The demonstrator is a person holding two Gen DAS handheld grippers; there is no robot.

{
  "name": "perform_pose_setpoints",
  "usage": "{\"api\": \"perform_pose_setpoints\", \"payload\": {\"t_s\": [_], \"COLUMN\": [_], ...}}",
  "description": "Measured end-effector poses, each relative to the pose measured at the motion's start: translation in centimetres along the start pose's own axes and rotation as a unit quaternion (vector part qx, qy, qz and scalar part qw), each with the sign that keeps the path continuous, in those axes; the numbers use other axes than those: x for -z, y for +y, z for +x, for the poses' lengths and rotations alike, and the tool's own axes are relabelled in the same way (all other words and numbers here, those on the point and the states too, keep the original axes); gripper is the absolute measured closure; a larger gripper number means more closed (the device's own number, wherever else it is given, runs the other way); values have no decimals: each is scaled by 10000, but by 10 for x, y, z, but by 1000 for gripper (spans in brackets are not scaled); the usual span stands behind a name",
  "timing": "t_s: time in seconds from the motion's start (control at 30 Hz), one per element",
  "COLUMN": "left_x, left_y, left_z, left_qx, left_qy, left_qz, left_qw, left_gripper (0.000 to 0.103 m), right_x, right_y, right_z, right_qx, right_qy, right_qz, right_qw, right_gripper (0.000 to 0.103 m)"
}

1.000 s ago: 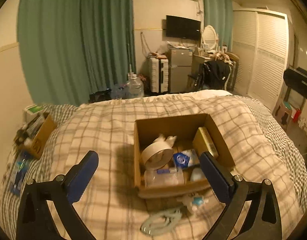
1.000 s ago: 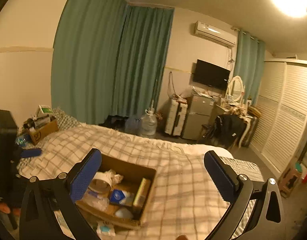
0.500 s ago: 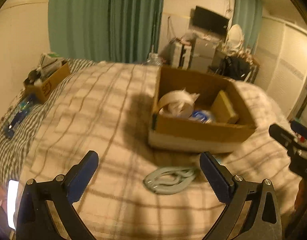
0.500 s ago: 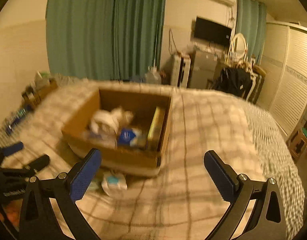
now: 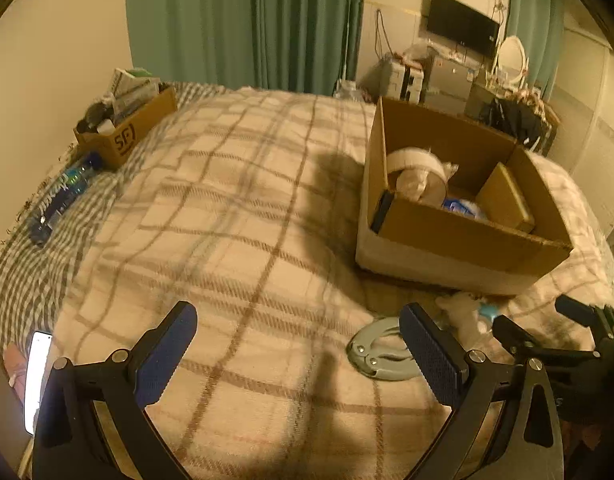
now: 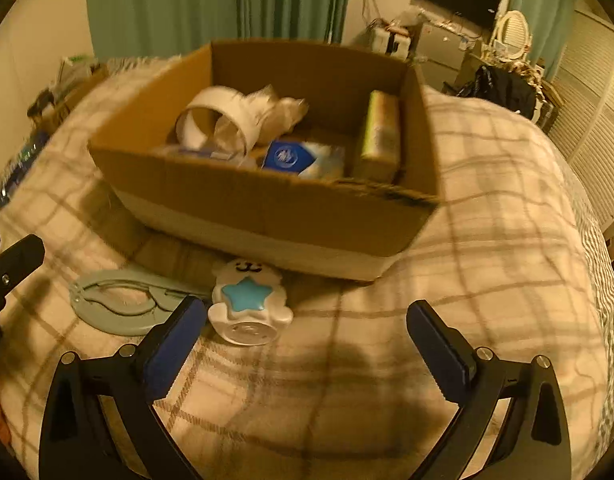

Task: Organize objects
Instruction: 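Grasp the white bear toy with the blue star using the right gripper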

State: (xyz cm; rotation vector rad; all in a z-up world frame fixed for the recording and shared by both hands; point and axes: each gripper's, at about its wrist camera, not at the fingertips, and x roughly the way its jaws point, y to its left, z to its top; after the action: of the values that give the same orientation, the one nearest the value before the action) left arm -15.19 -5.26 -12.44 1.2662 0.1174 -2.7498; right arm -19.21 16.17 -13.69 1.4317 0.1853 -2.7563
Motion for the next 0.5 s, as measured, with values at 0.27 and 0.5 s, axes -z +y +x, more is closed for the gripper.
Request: {"api": "perform_pose_setpoints", "payload": {"t_s": [0.27,0.5], "left_x": [4,5], "left_y": [-7,-13], "left_z": [16,19], "left_qx": [-123,-221], "left_qy": [306,348], "left_qz": [185,334], "left_qw": [9993,9986], "left_gripper": [0,0], "right_x": [-3,-2], "right_y": [20,20], "right_z": [40,58], "right_qx": [-25,-532], "right_qy": [545,864], "right_qz": [-355,-347], "right_qw": [9979,9942], "right_gripper": [20,52]}}
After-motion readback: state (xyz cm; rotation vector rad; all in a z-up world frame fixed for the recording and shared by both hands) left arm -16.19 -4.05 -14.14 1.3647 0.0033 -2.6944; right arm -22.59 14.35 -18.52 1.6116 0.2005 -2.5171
